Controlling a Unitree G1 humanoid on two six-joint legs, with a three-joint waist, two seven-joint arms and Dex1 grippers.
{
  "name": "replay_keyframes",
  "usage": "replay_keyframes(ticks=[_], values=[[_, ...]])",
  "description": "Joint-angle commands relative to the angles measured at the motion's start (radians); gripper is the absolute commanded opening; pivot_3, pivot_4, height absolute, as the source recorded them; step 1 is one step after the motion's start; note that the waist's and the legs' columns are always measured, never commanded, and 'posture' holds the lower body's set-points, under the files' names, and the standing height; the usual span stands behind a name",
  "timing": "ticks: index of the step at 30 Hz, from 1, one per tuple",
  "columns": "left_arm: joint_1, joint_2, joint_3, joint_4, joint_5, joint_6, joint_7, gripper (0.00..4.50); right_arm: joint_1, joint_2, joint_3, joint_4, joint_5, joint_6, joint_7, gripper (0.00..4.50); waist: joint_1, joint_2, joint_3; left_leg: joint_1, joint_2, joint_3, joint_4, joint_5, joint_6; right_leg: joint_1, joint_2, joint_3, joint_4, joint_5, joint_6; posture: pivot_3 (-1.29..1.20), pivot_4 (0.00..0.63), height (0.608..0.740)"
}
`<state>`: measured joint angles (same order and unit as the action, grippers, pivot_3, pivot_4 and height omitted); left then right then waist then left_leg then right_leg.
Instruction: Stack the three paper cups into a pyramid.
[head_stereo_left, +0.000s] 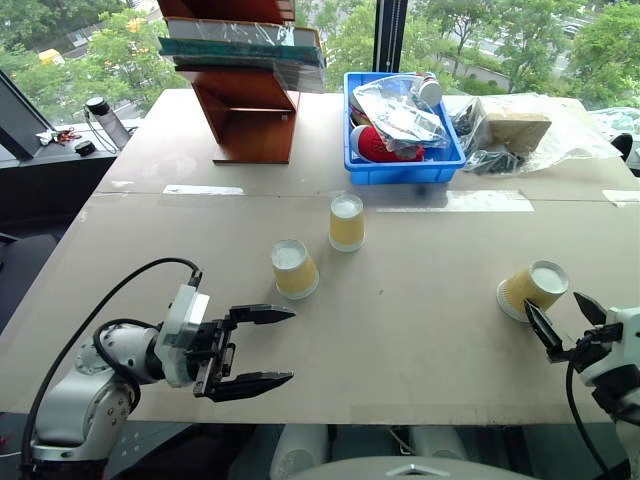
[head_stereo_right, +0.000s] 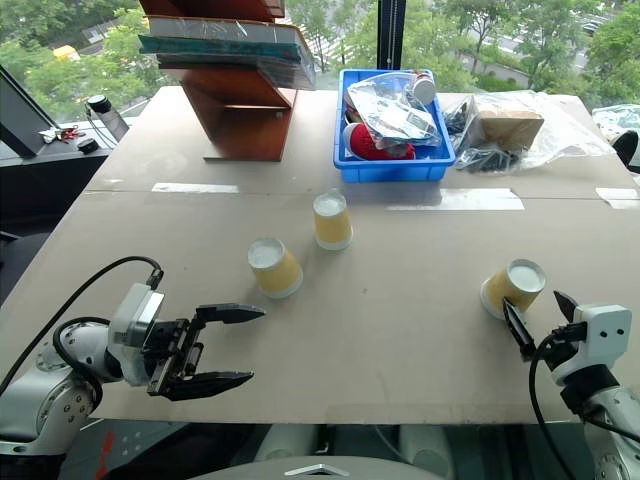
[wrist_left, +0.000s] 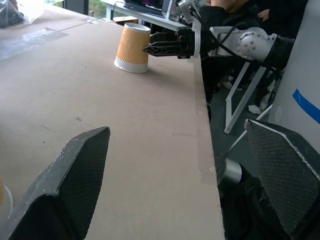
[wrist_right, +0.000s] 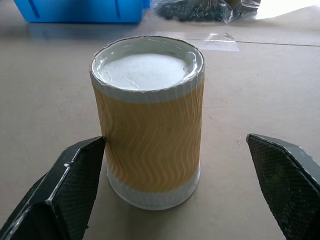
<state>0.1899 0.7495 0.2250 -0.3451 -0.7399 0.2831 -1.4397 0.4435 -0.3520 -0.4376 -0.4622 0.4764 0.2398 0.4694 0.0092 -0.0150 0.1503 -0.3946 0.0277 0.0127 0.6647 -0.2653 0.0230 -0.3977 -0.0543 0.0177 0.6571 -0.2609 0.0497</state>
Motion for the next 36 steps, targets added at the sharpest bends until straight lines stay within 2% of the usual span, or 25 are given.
replay_keyframes(ticks=[1, 16, 17, 18, 19, 21, 28, 36], values=[[0.000, 0.011, 0.011, -0.037, -0.025, 0.001, -0.002, 4.45, -0.026, -0.019, -0.008, -0.048, 0.025, 0.025, -0.017, 4.50, 0.000, 0.000, 0.000, 0.000, 0.000, 0.000, 0.000, 0.000, 0.000, 0.000, 0.000, 0.000, 0.000, 0.000, 0.000, 0.00, 0.150, 0.740], [-0.020, -0.013, 0.024, -0.033, -0.047, -0.009, 0.011, 4.45, -0.118, -0.037, 0.004, -0.013, 0.039, 0.059, -0.013, 4.50, 0.001, 0.000, 0.000, 0.000, 0.000, 0.000, 0.000, 0.000, 0.000, 0.000, 0.001, 0.000, 0.000, 0.000, 0.000, 0.00, 0.150, 0.740], [-0.024, -0.012, 0.023, -0.038, -0.049, -0.004, 0.017, 4.50, -0.119, -0.037, 0.004, -0.011, 0.041, 0.060, -0.011, 3.97, 0.001, 0.000, 0.000, 0.000, 0.000, 0.000, 0.000, 0.000, 0.000, 0.000, 0.001, 0.000, 0.000, 0.000, 0.000, 0.00, 0.150, 0.740], [-0.033, -0.010, 0.022, -0.044, -0.054, 0.005, 0.028, 4.50, -0.119, -0.037, 0.005, -0.008, 0.040, 0.059, -0.010, 3.83, 0.001, 0.000, 0.000, 0.000, 0.000, 0.000, 0.000, 0.000, 0.000, 0.000, 0.001, 0.000, 0.000, 0.000, 0.000, 0.00, 0.150, 0.740], [-0.043, -0.008, 0.020, -0.050, -0.060, 0.017, 0.042, 4.50, -0.119, -0.039, 0.006, -0.007, 0.039, 0.058, -0.007, 3.14, 0.001, 0.000, 0.000, 0.000, 0.000, 0.000, 0.000, 0.000, 0.000, 0.000, 0.001, 0.000, 0.000, 0.000, 0.000, 0.00, 0.150, 0.740], [-0.060, -0.001, 0.016, -0.064, -0.070, 0.038, 0.064, 4.50, -0.120, -0.043, 0.008, -0.008, 0.038, 0.057, -0.006, 2.41, 0.001, 0.000, 0.000, 0.000, 0.000, 0.000, 0.000, 0.000, 0.000, 0.000, 0.001, 0.000, 0.000, 0.000, 0.000, 0.00, 0.150, 0.740], [-0.100, 0.005, 0.015, -0.083, -0.089, 0.099, 0.124, 4.50, -0.148, -0.079, 0.051, -0.084, 0.038, 0.090, -0.014, 2.41, -0.003, 0.000, 0.000, 0.000, -0.001, 0.000, 0.000, 0.000, 0.000, 0.000, 0.001, 0.000, 0.001, 0.000, 0.000, 0.00, 0.150, 0.740], [-0.039, 0.004, 0.051, -0.075, -0.069, 0.072, 0.135, 4.50, -0.306, -0.157, 0.288, -0.243, 0.045, 0.246, -0.008, 2.41, -0.022, -0.001, 0.001, 0.000, -0.001, 0.000, 0.000, 0.000, 0.000, 0.000, 0.002, 0.001, 0.001, 0.000, 0.001, 0.00, 0.150, 0.740]])
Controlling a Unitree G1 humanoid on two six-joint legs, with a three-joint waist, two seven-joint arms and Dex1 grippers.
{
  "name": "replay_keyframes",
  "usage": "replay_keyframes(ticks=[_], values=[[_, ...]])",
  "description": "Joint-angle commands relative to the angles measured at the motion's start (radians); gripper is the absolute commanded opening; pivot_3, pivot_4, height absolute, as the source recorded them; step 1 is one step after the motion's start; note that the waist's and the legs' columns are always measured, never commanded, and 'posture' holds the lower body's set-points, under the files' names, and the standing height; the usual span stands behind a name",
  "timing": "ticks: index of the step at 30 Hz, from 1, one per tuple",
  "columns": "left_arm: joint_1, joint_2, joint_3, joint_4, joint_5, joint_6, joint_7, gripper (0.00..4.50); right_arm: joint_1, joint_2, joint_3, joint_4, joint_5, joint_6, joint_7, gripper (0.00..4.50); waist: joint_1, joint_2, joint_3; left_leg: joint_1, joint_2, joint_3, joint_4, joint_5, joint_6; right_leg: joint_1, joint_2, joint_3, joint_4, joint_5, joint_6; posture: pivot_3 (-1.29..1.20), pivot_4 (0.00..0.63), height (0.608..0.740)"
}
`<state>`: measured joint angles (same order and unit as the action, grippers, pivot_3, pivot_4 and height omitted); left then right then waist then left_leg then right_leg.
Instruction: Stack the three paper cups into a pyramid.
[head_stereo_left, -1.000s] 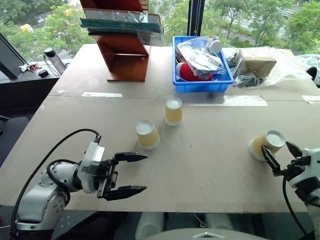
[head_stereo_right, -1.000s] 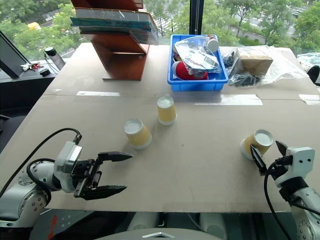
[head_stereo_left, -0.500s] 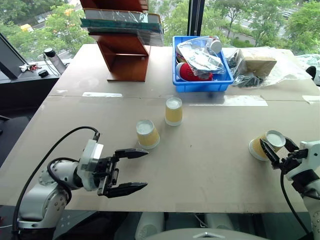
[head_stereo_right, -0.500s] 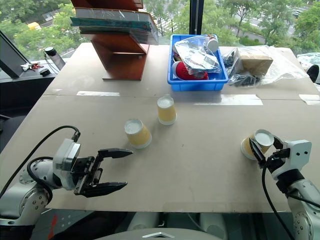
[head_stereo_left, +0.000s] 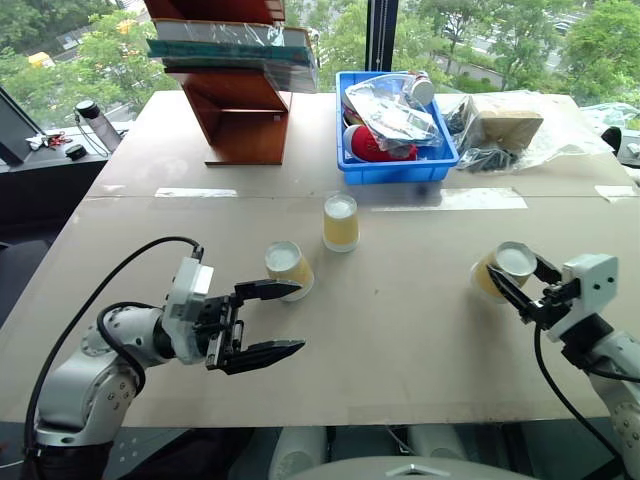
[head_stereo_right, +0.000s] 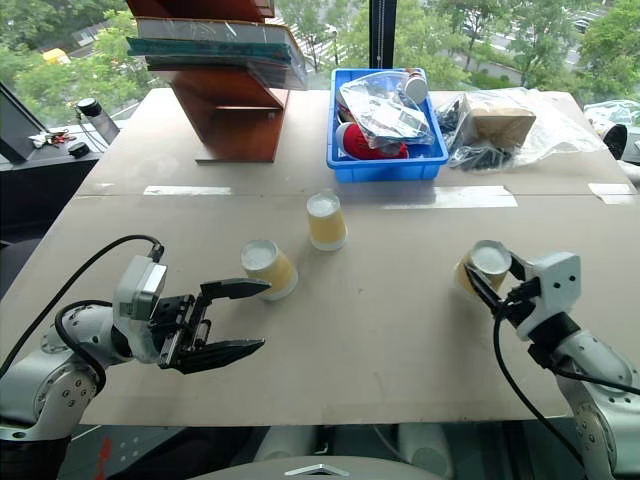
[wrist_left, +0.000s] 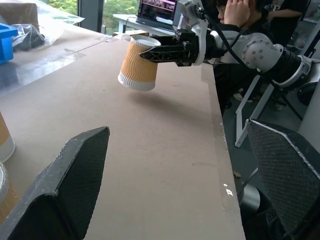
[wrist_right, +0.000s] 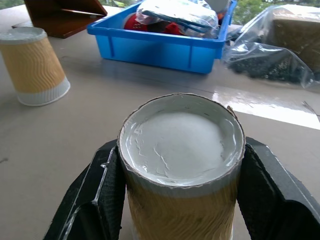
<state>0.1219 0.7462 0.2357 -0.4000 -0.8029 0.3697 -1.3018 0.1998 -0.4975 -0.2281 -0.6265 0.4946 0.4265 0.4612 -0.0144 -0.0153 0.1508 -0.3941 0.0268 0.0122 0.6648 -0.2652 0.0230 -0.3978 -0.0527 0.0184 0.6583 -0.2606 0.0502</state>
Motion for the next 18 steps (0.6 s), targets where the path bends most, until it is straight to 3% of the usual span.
replay_keyframes(ticks=[1, 6, 18], values=[[0.046, 0.007, 0.048, -0.015, 0.000, -0.021, -0.002, 4.50, -0.095, -0.009, 0.125, -0.090, 0.034, 0.085, 0.005, 2.41, -0.003, -0.001, 0.000, 0.000, 0.000, -0.001, 0.000, 0.000, 0.000, 0.000, 0.000, -0.001, 0.000, 0.000, 0.000, 0.00, 0.150, 0.740], [0.115, -0.004, 0.069, 0.036, 0.044, -0.088, -0.040, 4.50, -0.218, 0.004, 0.286, -0.064, 0.014, 0.141, 0.026, 2.41, 0.005, -0.001, 0.001, -0.001, 0.001, -0.002, 0.000, 0.000, 0.000, 0.000, 0.000, -0.002, 0.000, 0.000, 0.000, 0.00, 0.150, 0.740], [0.196, -0.040, 0.102, 0.073, 0.066, -0.185, -0.053, 4.50, -0.293, -0.015, 0.369, 0.052, -0.034, 0.139, 0.098, 2.41, 0.003, -0.003, 0.002, -0.002, 0.001, -0.003, 0.000, 0.000, 0.000, 0.000, -0.001, -0.003, -0.001, 0.000, 0.000, 0.00, 0.150, 0.740]])
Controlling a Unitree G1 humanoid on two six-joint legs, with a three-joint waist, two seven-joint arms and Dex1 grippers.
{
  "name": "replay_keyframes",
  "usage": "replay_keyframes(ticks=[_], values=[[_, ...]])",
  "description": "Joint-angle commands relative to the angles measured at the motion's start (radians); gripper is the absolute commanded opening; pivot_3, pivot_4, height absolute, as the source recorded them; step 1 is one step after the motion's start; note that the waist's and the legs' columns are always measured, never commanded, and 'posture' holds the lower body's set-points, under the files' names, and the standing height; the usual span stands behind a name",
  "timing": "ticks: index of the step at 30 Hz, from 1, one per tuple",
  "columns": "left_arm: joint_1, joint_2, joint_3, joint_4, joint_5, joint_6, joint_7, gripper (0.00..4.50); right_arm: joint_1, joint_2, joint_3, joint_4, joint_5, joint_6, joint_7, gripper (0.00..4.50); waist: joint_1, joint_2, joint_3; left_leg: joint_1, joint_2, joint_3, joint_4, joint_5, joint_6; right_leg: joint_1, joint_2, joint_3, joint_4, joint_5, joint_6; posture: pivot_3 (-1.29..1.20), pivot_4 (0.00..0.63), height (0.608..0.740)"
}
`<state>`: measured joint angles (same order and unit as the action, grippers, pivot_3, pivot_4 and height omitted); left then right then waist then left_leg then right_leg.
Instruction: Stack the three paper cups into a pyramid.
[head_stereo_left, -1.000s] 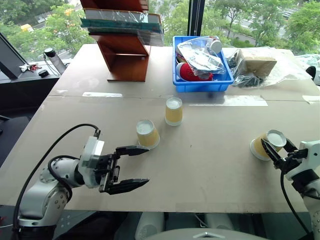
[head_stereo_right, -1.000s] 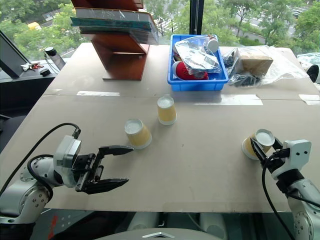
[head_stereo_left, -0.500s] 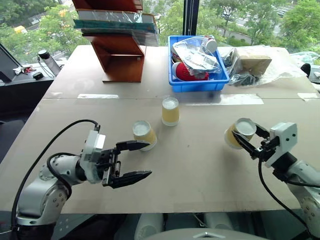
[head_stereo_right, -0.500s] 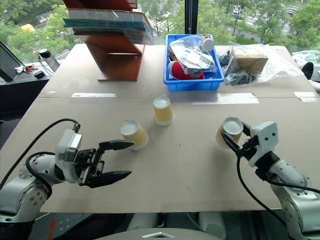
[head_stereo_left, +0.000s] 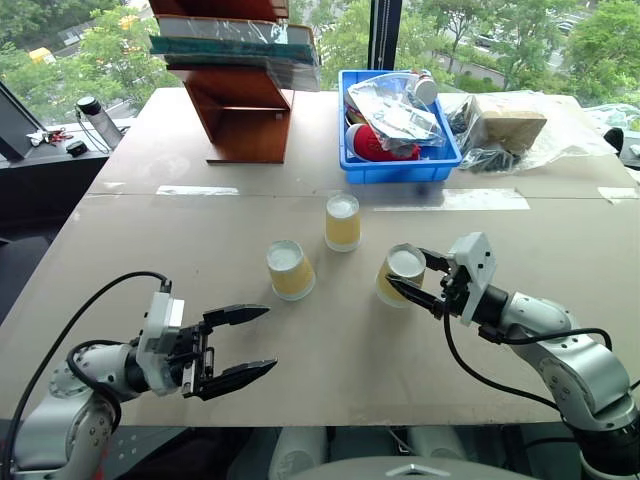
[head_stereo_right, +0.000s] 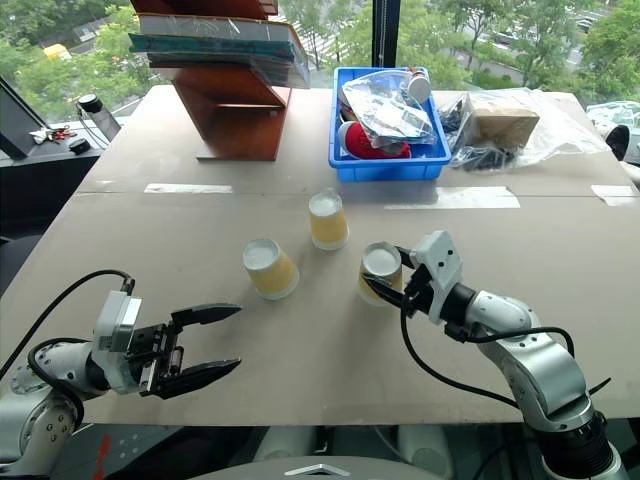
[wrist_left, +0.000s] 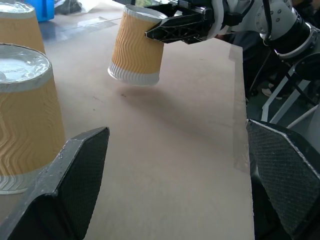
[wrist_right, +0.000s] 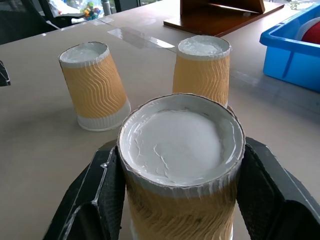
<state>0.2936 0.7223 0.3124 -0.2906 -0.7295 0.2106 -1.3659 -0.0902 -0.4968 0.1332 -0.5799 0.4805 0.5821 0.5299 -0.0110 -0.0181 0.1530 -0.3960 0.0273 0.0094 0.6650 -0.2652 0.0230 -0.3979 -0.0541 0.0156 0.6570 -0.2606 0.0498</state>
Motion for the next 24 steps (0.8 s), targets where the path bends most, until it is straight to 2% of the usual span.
replay_keyframes(ticks=[1, 8, 12, 13, 21, 24], values=[[0.030, -0.021, 0.025, -0.045, -0.007, -0.027, 0.017, 4.50, -0.003, -0.017, 0.016, 0.019, -0.031, -0.021, 0.032, 2.41, -0.001, 0.000, 0.000, 0.000, 0.000, 0.000, 0.000, 0.000, 0.000, 0.000, 0.000, 0.000, 0.000, 0.000, 0.000, 0.00, 0.150, 0.740], [0.045, -0.029, 0.034, -0.060, -0.014, -0.031, 0.037, 4.50, -0.002, -0.014, 0.033, 0.063, -0.052, -0.032, 0.065, 2.41, -0.001, -0.001, 0.000, 0.000, 0.000, 0.000, 0.000, 0.000, 0.000, 0.000, 0.000, 0.000, 0.000, 0.000, 0.000, 0.00, 0.150, 0.740], [0.037, -0.024, 0.042, -0.067, -0.025, -0.018, 0.054, 4.50, -0.008, -0.021, 0.002, 0.065, -0.048, -0.054, 0.084, 4.17, -0.002, -0.001, 0.000, 0.001, 0.000, 0.000, 0.000, 0.000, 0.000, 0.000, 0.000, 0.000, 0.000, 0.000, 0.000, 0.00, 0.150, 0.740], [0.033, -0.024, 0.043, -0.066, -0.027, -0.013, 0.061, 4.50, -0.007, -0.024, -0.009, 0.061, -0.045, -0.062, 0.090, 4.47, -0.002, -0.001, 0.000, 0.000, 0.000, 0.001, 0.000, 0.000, 0.000, 0.000, 0.000, 0.000, 0.000, 0.000, 0.000, 0.00, 0.150, 0.740], [-0.058, -0.055, 0.057, -0.007, -0.015, 0.024, 0.206, 4.50, 0.044, -0.069, -0.132, -0.071, 0.079, -0.150, 0.216, 4.47, 0.002, -0.001, 0.000, 0.000, 0.000, 0.000, 0.000, 0.000, 0.000, 0.000, 0.000, 0.000, 0.000, 0.002, 0.003, 0.00, 0.150, 0.740], [-0.077, -0.055, 0.056, 0.011, -0.004, 0.014, 0.208, 4.50, 0.073, -0.098, -0.171, -0.117, 0.134, -0.161, 0.264, 4.47, -0.002, -0.002, 0.001, 0.000, 0.000, -0.001, 0.000, 0.000, 0.000, 0.000, 0.000, 0.000, 0.000, 0.002, 0.004, 0.00, 0.150, 0.740]])
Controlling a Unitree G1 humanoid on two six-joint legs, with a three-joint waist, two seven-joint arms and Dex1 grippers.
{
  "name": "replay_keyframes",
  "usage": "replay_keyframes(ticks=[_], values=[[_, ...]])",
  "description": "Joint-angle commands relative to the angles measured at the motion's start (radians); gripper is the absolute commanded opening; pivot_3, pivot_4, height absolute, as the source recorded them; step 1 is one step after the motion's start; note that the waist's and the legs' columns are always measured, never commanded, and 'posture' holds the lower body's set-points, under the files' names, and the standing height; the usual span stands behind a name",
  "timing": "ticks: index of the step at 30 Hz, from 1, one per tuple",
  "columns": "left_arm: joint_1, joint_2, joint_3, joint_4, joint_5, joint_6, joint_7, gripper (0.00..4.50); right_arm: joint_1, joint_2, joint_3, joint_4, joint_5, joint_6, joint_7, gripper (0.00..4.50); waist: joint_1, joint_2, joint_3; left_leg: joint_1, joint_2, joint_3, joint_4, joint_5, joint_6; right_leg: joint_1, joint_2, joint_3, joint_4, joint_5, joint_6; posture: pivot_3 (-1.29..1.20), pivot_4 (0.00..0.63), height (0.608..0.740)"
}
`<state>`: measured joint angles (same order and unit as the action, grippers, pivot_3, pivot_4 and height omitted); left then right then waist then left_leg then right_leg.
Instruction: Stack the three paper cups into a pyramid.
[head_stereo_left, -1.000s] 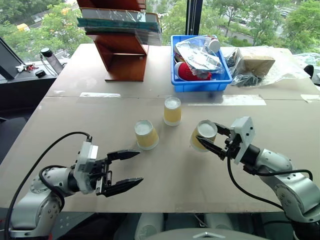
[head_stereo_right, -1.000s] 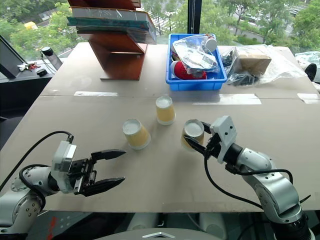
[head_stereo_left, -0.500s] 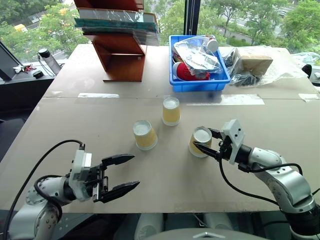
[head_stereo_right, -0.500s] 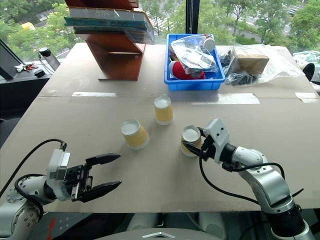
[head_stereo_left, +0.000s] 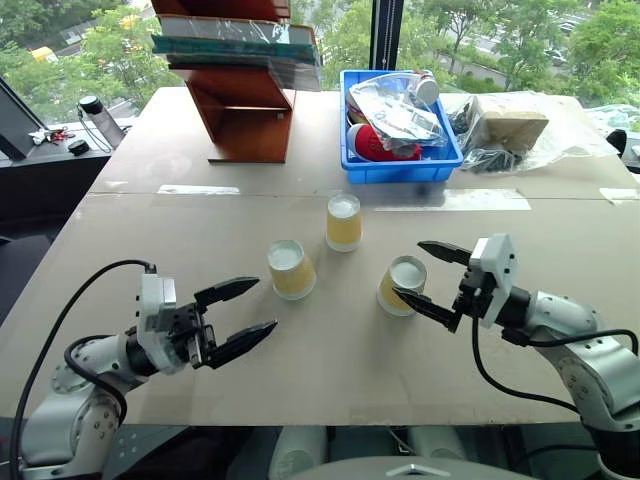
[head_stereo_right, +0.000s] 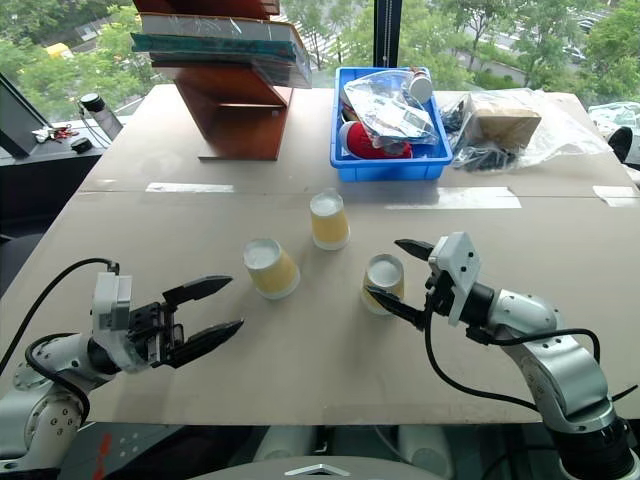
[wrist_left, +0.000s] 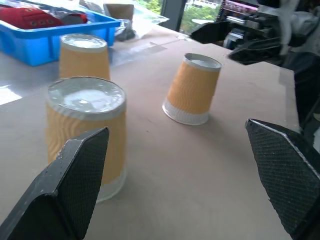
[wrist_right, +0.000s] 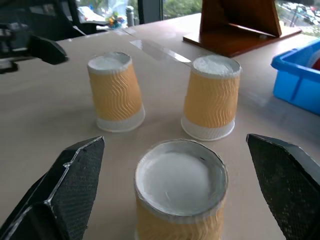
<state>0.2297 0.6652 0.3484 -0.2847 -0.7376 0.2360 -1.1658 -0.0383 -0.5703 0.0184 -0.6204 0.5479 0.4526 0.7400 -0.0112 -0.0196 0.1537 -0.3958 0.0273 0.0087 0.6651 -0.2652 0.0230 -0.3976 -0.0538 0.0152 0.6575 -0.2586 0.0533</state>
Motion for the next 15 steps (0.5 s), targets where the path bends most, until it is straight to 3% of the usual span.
replay_keyframes(ticks=[1, 8, 15], values=[[-0.021, 0.002, 0.020, 0.015, 0.007, -0.014, 0.006, 4.50, 0.029, -0.035, -0.069, -0.088, 0.081, -0.033, 0.065, 4.47, -0.003, 0.000, 0.000, 0.000, 0.000, 0.000, 0.000, 0.000, 0.000, 0.000, 0.000, 0.000, 0.000, 0.000, 0.000, 0.00, 0.150, 0.740], [-0.148, 0.010, -0.011, 0.169, 0.131, -0.058, 0.080, 4.50, 0.123, -0.139, -0.187, -0.195, 0.196, -0.020, 0.127, 4.47, 0.005, -0.001, 0.000, 0.000, -0.001, -0.001, 0.000, 0.000, 0.000, 0.000, 0.000, -0.001, 0.000, 0.000, 0.000, 0.00, 0.150, 0.740], [-0.273, -0.006, -0.109, 0.241, 0.179, -0.083, 0.027, 4.50, 0.236, -0.183, -0.253, -0.238, 0.220, -0.025, 0.118, 4.47, 0.007, -0.002, 0.001, -0.001, -0.001, 0.000, 0.001, 0.000, 0.000, 0.000, 0.000, -0.001, 0.000, 0.000, 0.000, 0.00, 0.150, 0.740]])
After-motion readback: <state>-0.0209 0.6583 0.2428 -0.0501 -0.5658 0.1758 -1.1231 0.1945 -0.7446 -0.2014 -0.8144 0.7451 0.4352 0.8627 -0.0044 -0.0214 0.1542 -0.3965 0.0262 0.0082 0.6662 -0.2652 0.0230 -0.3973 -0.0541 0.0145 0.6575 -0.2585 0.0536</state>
